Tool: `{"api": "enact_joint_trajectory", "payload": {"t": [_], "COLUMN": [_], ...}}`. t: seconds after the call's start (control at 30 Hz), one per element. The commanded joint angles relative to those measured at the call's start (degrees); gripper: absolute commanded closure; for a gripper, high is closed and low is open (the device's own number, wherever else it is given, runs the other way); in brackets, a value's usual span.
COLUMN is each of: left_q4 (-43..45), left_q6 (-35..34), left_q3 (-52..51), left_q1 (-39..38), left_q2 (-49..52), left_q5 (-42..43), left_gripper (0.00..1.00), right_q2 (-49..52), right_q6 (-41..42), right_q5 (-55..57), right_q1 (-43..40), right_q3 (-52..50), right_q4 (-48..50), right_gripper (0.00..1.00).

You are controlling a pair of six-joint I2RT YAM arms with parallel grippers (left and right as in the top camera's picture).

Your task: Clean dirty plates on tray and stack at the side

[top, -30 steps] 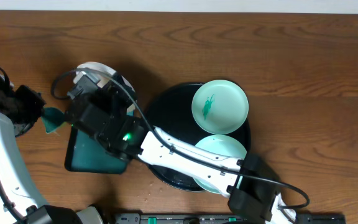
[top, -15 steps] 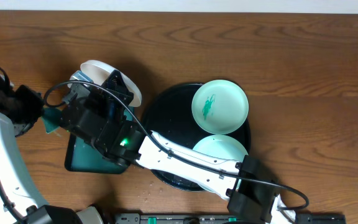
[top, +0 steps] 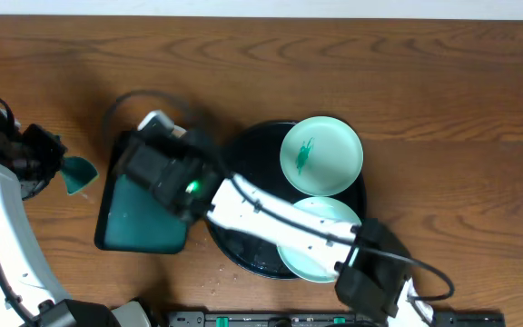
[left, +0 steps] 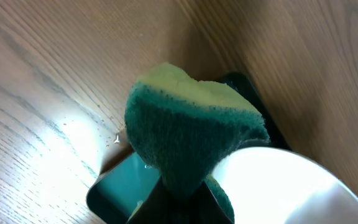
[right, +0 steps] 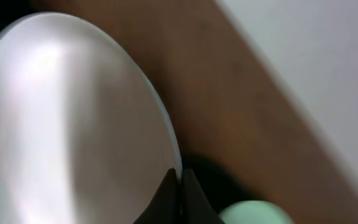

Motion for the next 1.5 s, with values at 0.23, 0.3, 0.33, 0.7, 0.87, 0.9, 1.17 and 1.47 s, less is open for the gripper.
{"api": "enact_joint_trajectory", "payload": {"t": [0.23, 0.3, 0.33, 0.7, 0.87, 0.9, 1.17, 1.47], "left_q4": [0.3, 0.3, 0.3, 0.1, 0.3, 0.8, 2.9, 2.8], "left_q6": [0.8, 0.8, 0.8, 4.9, 5.1, 5.2, 6.0, 6.4], "left_q3": [0.9, 0.9, 0.9, -0.5, -2.4, -2.8, -3.4, -3.4], "left_q1": [-8.1, -11.0, -12.6, -28.3, -27.9, -27.7, -27.3, -27.3], "left_q2": [3.1, 3.9, 4.3, 14.4, 22.5, 24.0, 34.6, 35.1], "left_q5": [-1.7, -3.2, -4.0, -8.0, -8.4, -8.4, -8.1, -8.1], "left_gripper": [0.93, 0.93, 0.93, 0.93, 0.93, 0.93, 0.93, 0.93], "right_q2": [-12.5, -15.3, -16.9, -24.2, -21.5, -20.8, -11.6, -1.1], "right_q6": [15.1, 16.4, 17.6, 19.2, 13.0, 12.5, 11.1, 16.0], "right_q5": [-25.4, -26.7, -27.0, -40.6, -48.0, -48.5, -48.3, -46.6], "right_q1": [-12.7, -16.1, -18.4, -53.0, -65.5, -66.9, -71.8, -76.2], "right_q3": [0.8, 0.8, 0.8, 0.6, 0.2, 0.2, 0.2, 0.2], "right_q4": [-1.3, -3.0, -4.4, -22.8, -27.5, -28.1, -28.7, -24.0], "right_gripper": [0.99, 0.99, 0.99, 0.99, 0.99, 0.99, 0.99, 0.99]}}
